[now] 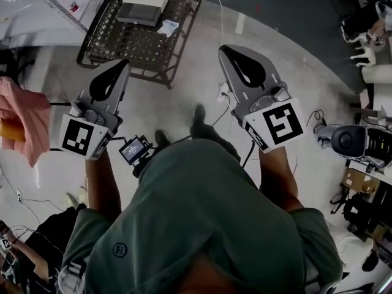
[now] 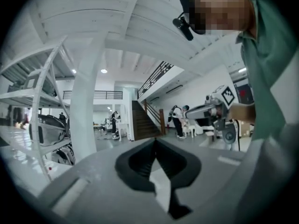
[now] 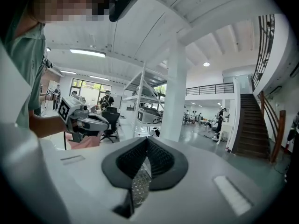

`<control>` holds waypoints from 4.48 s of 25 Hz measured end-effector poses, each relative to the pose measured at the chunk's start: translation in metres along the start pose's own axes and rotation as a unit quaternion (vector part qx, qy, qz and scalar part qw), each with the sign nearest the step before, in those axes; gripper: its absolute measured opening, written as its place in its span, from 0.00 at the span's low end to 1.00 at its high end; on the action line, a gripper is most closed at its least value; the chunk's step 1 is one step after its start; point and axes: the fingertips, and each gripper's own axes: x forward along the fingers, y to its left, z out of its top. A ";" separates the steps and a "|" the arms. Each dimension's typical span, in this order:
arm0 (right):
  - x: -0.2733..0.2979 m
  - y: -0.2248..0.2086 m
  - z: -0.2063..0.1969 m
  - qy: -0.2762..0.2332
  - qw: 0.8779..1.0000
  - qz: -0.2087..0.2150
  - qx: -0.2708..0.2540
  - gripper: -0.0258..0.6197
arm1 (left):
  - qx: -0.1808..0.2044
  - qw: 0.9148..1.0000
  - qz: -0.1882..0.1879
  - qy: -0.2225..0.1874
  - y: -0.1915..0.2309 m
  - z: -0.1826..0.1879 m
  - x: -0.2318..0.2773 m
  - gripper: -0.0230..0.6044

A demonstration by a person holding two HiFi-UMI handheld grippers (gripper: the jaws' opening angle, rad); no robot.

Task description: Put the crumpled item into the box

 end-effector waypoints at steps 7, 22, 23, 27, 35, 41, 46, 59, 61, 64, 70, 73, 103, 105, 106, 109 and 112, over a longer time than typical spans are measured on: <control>0.036 -0.086 -0.011 -0.004 0.999 0.042 0.005 0.05 | 0.023 0.999 0.037 0.010 0.019 0.013 0.073 0.04; 0.103 -0.151 -0.038 -0.024 0.990 0.133 0.031 0.05 | 0.037 0.992 0.100 0.066 0.045 0.007 0.137 0.04; 0.105 -0.151 -0.039 -0.024 0.990 0.135 0.032 0.05 | 0.038 0.992 0.102 0.068 0.047 0.006 0.136 0.04; 0.123 -0.143 -0.041 -0.014 0.990 0.137 0.036 0.05 | 0.030 0.991 0.109 0.068 0.067 0.001 0.127 0.04; 0.175 -0.116 -0.038 0.010 0.995 0.092 0.023 0.05 | 0.020 0.997 0.063 0.040 0.129 -0.025 0.111 0.04; 0.223 -0.103 -0.023 0.028 0.997 0.065 0.019 0.05 | 0.003 0.999 0.040 0.021 0.188 -0.029 0.105 0.04; 0.262 -0.092 -0.016 0.042 0.997 0.054 0.024 0.05 | -0.015 1.000 0.020 0.012 0.227 -0.041 0.103 0.04; 0.317 -0.096 -0.034 0.071 0.996 0.041 0.036 0.05 | -0.041 0.999 -0.009 0.013 0.269 -0.065 0.121 0.04; 0.326 -0.097 -0.040 0.071 0.995 0.053 0.040 0.05 | -0.041 0.999 0.000 0.020 0.275 -0.070 0.123 0.04; 0.340 -0.102 -0.044 0.072 0.994 0.070 0.043 0.05 | -0.045 0.998 0.015 0.029 0.284 -0.072 0.127 0.04; 0.370 -0.121 -0.051 0.085 0.990 0.099 0.055 0.05 | -0.051 0.997 0.033 0.046 0.297 -0.067 0.147 0.04; 0.384 -0.125 -0.064 0.091 0.988 0.115 0.056 0.05 | -0.056 0.996 0.042 0.050 0.303 -0.073 0.154 0.04; 0.455 -0.129 -0.248 0.195 0.956 0.186 0.112 0.14 | -0.126 0.982 0.073 0.119 0.319 -0.169 0.195 0.04; 0.457 -0.129 -0.261 0.203 0.954 0.187 0.113 0.15 | -0.130 0.981 0.075 0.123 0.317 -0.176 0.196 0.04; 0.457 -0.129 -0.268 0.206 0.954 0.187 0.114 0.15 | -0.133 0.980 0.076 0.124 0.316 -0.179 0.196 0.04; 0.460 -0.129 -0.287 0.216 0.951 0.186 0.118 0.16 | -0.138 0.979 0.077 0.130 0.314 -0.189 0.198 0.04; 0.463 -0.128 -0.305 0.226 0.948 0.188 0.120 0.17 | -0.145 0.977 0.079 0.133 0.314 -0.200 0.200 0.04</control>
